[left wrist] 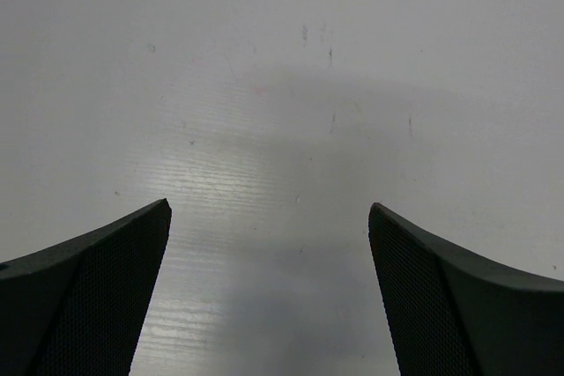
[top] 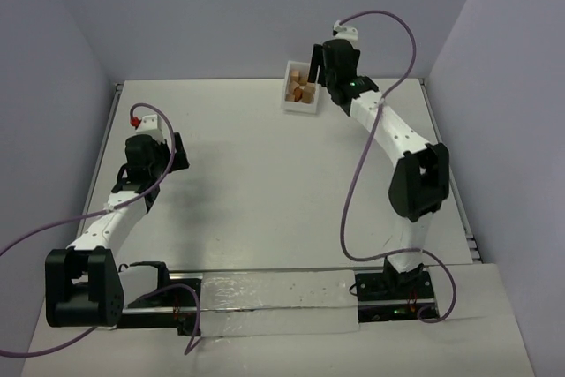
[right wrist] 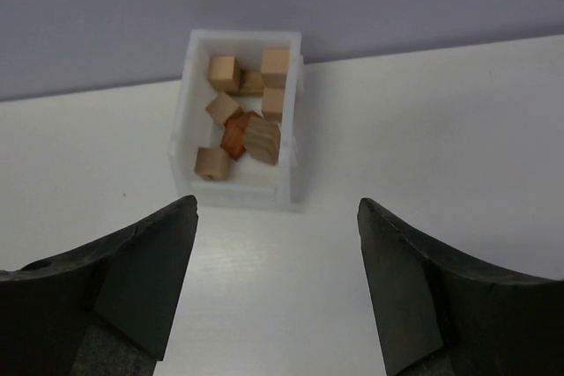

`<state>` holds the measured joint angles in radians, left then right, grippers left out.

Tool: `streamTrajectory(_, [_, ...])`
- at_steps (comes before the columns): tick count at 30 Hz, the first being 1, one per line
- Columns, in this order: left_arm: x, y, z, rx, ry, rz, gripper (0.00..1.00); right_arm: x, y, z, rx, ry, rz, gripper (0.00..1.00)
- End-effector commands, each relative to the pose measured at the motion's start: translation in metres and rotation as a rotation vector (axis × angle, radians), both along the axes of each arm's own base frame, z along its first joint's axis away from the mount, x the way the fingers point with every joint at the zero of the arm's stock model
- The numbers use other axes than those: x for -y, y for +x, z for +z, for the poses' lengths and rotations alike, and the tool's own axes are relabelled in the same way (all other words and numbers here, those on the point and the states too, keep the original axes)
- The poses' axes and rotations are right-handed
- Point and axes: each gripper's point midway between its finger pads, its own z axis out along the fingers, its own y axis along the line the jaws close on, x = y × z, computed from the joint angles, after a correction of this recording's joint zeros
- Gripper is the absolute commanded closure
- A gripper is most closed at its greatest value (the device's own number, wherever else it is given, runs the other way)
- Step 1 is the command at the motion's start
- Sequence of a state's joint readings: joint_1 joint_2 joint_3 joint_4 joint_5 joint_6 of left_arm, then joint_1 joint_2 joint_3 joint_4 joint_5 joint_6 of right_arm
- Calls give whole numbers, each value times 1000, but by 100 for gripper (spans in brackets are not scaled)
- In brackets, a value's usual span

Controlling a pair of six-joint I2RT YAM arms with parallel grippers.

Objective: Build the wood block tower

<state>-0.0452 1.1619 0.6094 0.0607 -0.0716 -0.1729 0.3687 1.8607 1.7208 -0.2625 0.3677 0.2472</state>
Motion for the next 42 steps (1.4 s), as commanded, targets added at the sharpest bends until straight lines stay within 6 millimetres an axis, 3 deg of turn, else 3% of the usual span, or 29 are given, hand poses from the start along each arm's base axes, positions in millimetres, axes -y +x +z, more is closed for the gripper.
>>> streamTrajectory(1, [-3,14,27,71,10,28,1,5,29,-48,-157,-28,-116,27])
streamTrajectory(4, [-5,10,26,68,15,35,1,6,54,-60,-193,-21,-137,33])
streamTrajectory(7, [-7,6,23,61,21,42,1,12,66,-58,-183,-15,-156,34])
streamTrajectory(12, [-7,4,16,48,28,39,1,15,81,-64,-156,-10,-146,34])
streamTrajectory(21, [-11,8,9,4,37,61,1,13,103,-96,-162,24,-114,35])
streamTrajectory(30, [-8,7,2,-18,45,38,1,0,117,-105,-128,65,-77,38])
streamTrajectory(42, [-9,7,-2,-32,46,44,1,3,125,-144,-158,45,-95,47])
